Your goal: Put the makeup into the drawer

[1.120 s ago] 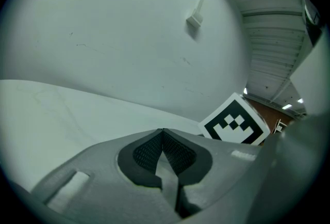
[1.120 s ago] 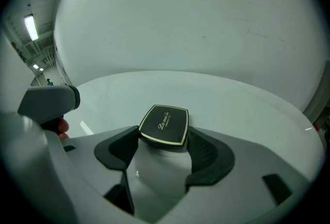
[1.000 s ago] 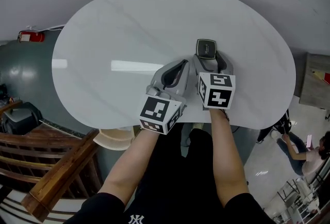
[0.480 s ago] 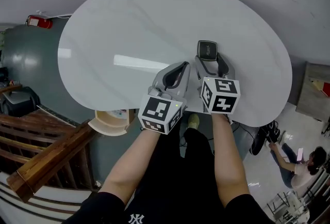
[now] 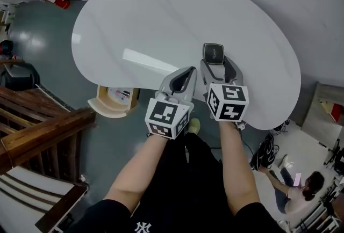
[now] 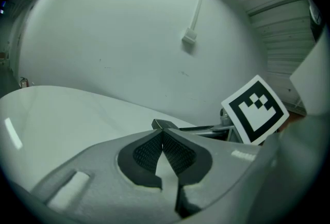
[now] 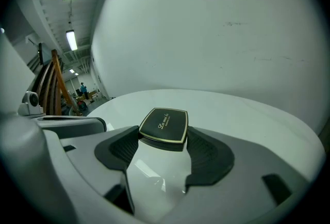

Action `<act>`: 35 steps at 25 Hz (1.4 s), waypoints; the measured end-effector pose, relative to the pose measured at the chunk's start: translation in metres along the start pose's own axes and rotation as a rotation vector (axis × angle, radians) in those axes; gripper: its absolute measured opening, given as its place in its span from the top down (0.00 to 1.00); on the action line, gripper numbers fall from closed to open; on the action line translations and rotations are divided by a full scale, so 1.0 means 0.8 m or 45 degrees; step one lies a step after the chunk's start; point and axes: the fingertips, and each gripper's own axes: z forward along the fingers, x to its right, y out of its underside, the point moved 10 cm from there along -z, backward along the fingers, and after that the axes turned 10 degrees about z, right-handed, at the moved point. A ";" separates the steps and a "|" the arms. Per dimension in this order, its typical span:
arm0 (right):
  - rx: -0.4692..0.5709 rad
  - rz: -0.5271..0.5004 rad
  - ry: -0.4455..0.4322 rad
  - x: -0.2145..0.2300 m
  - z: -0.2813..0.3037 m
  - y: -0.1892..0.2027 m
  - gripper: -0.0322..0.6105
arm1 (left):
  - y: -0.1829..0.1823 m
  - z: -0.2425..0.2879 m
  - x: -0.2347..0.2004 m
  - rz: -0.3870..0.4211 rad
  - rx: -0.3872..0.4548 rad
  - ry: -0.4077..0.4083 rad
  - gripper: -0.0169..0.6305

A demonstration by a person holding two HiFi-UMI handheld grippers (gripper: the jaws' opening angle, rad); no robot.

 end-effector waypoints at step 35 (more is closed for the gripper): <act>-0.178 -0.354 -0.524 -0.296 -0.003 0.119 0.48 | 0.101 -0.284 -0.101 -0.228 0.038 -0.595 0.96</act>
